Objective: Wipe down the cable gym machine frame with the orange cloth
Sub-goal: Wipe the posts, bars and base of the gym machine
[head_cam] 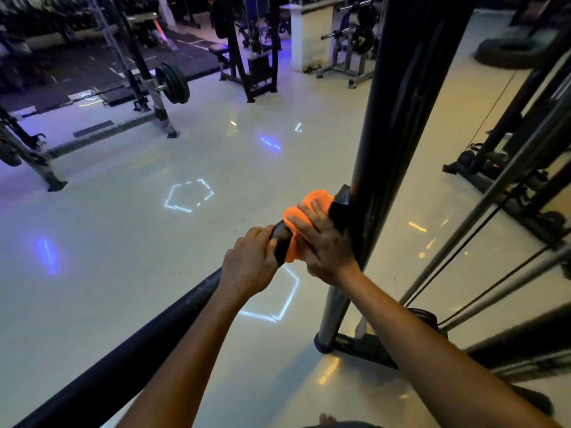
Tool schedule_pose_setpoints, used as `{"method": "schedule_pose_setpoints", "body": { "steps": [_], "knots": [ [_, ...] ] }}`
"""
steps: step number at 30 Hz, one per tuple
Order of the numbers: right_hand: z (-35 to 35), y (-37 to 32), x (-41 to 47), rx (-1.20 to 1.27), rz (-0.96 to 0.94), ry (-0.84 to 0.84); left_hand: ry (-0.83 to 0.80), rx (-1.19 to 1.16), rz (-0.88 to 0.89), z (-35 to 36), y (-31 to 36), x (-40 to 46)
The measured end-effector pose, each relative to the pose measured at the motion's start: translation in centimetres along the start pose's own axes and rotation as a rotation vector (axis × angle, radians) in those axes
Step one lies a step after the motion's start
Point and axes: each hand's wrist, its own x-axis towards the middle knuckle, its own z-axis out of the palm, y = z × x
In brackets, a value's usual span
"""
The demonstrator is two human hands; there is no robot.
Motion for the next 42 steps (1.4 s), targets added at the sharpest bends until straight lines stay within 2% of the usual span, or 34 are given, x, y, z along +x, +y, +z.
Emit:
{"method": "schedule_pose_setpoints", "body": {
  "steps": [13, 17, 24, 28, 31, 36, 42],
  "knots": [
    [0.0, -2.5, -0.9, 0.035, 0.176, 0.054, -0.011, 0.074, 0.116, -0.2, -0.1, -0.5],
    [-3.0, -3.8, -2.1, 0.013, 0.206, 0.083, 0.041, -0.043, 0.257, -0.7, 0.5, -0.9],
    [-11.1, -7.9, -2.0, -0.036, 0.193, 0.240, 0.081, -0.231, 0.549, -2.6, 4.4, 0.3],
    [-17.4, -9.7, -0.1, -0.184, 0.125, 0.321, 0.170, -0.305, 0.698, -6.1, 8.6, 2.0],
    [-22.5, -10.1, 2.8, -0.299, 0.096, 0.412, 0.249, -0.326, 0.825, -9.9, 12.3, 3.9],
    [-31.5, -11.7, 9.7, -0.454, 0.018, 0.521, 0.349, -0.339, 0.942, -17.6, 18.2, 6.9],
    [-41.0, -13.9, 18.0, -0.567, -0.040, 0.625, 0.525, -0.363, 1.001, -27.8, 24.4, 10.6]
  ]
}}
